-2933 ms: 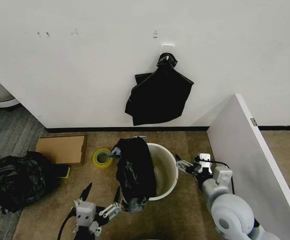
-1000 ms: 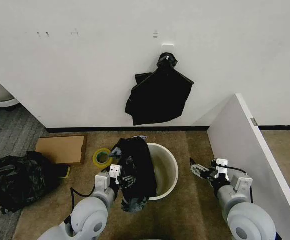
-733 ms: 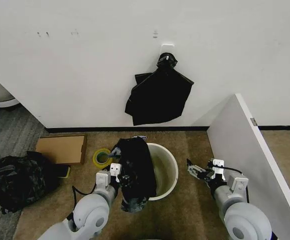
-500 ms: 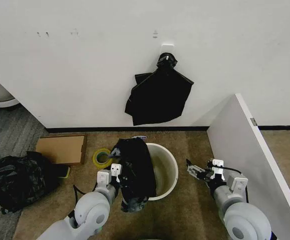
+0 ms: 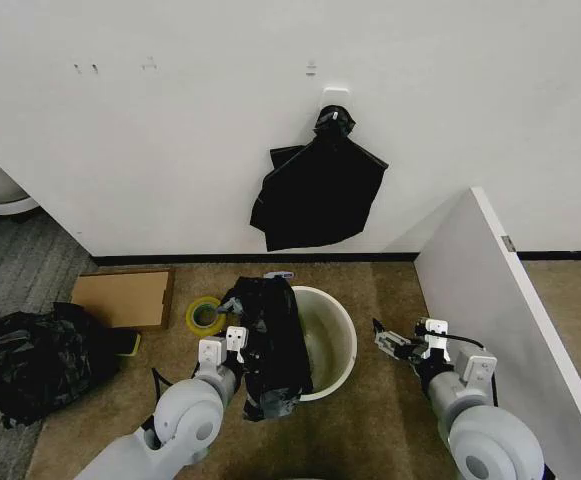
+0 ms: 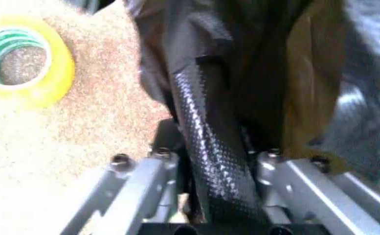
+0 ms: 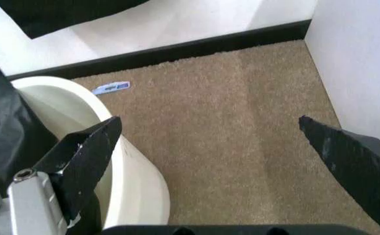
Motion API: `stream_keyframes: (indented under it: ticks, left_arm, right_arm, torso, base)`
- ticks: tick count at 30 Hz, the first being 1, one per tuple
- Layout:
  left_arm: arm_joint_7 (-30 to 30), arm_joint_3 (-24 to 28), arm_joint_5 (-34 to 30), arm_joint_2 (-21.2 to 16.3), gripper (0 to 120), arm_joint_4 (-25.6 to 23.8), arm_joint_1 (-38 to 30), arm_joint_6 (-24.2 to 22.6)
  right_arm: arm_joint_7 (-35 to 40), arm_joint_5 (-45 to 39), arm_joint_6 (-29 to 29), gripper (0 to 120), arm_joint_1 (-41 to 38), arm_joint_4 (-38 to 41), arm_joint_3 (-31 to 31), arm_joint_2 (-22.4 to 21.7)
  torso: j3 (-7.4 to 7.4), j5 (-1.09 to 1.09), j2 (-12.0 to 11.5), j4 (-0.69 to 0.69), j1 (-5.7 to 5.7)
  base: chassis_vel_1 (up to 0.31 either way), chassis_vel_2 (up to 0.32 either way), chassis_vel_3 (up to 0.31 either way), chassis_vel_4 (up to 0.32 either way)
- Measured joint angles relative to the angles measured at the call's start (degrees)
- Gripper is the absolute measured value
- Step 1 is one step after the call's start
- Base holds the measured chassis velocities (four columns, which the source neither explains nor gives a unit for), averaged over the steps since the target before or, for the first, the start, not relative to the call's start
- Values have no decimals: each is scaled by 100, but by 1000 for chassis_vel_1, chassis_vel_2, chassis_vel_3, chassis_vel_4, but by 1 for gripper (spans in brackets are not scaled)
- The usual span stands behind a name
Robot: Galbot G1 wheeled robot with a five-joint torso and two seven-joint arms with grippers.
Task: Place the garbage bag over the trash bin.
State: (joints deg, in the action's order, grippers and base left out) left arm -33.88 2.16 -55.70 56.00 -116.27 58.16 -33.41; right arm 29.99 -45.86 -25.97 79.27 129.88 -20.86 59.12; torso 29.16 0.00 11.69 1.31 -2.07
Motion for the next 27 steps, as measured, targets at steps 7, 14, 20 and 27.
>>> stream_keyframes:
  ticks: [7,14,20,27]
  left_arm:
    - [-42,-5,-102,31,0,14,-86,-70]
    - [-70,-119,-2,30,0,-165,51,127]
    - [58,-168,559,23,0,-220,234,856]
    - [244,-164,866,221,0,-155,330,1793]
  right_arm:
    - [-28,50,1,100,64,55,-8,6]
    - [-137,380,45,100,108,209,72,-22]
    - [-516,1153,285,100,268,560,249,-71]
    - [-1453,2391,765,100,475,836,561,-239]
  torso:
    - [0,0,0,0,0]
    - [0,-1,0,0,0]
    - [0,-1,0,0,0]
    - [0,-1,0,1,0]
  base:
    - [0,0,0,0]
    - [0,0,0,0]
    - [0,0,0,0]
    - [0,0,0,0]
